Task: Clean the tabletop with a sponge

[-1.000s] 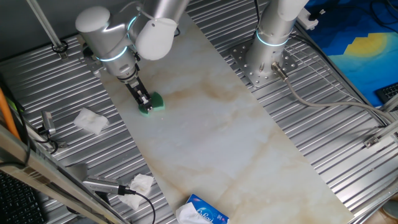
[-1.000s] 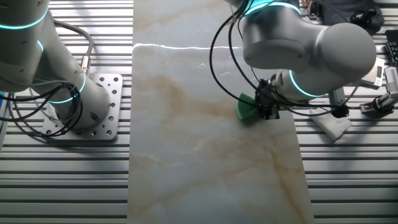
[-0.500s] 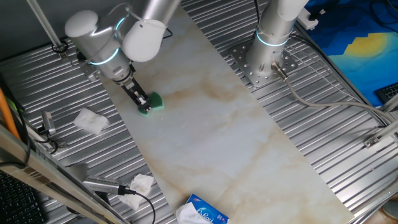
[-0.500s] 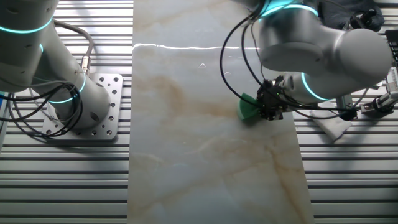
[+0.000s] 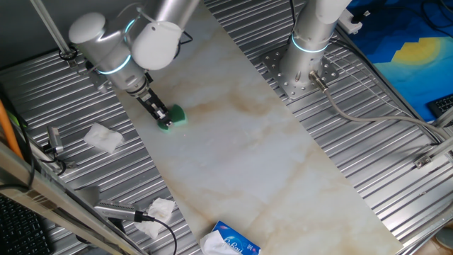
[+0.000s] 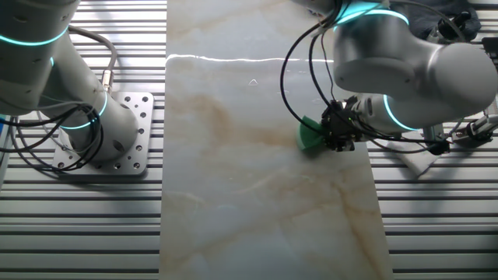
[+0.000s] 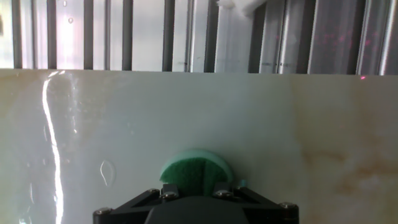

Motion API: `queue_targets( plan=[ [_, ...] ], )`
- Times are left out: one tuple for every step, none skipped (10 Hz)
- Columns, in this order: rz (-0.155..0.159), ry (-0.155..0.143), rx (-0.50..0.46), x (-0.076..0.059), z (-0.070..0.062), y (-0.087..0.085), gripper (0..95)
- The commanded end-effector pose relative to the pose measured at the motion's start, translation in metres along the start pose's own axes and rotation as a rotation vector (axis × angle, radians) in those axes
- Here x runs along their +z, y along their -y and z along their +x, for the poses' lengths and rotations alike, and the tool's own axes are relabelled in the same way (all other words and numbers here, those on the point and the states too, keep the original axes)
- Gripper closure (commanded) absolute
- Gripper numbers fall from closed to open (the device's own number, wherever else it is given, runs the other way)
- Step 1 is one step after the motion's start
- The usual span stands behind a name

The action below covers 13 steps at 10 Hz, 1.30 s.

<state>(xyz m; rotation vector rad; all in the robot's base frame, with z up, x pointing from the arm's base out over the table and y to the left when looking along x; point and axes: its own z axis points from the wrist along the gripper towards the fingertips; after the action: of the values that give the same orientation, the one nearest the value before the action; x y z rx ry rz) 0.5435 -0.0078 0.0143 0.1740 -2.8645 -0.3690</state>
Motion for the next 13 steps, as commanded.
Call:
queue_targets(
  plan=[
    [-0.004, -0.007, 0.010, 0.0000, 0.0006, -0.0003, 95.0],
    [-0.002, -0.006, 0.012, 0.0000, 0.0006, -0.0003, 95.0],
    [-0.004, -0.002, 0.015, 0.0000, 0.0006, -0.0003, 95.0],
    [-0.003, 0.003, 0.026, 0.0000, 0.0006, -0.0003, 95.0],
    [0.002, 0.020, 0.067, 0.0000, 0.0006, -0.0003, 95.0],
    [0.005, 0.030, 0.078, 0.0000, 0.0006, -0.0003, 95.0],
    [0.010, 0.030, 0.083, 0.0000, 0.0006, -0.0003, 95.0],
    [0.007, 0.031, 0.089, 0.0000, 0.0006, -0.0003, 95.0],
    [0.006, 0.032, 0.093, 0.0000, 0.0006, -0.0003, 95.0],
    [0.006, 0.033, 0.105, 0.0000, 0.0006, -0.0003, 95.0],
    [0.004, 0.035, 0.114, 0.0000, 0.0006, -0.0003, 95.0],
    [0.004, 0.038, 0.121, 0.0000, 0.0006, -0.0003, 95.0],
    [0.005, 0.039, 0.125, 0.0000, 0.0006, -0.0003, 95.0]
  ],
)
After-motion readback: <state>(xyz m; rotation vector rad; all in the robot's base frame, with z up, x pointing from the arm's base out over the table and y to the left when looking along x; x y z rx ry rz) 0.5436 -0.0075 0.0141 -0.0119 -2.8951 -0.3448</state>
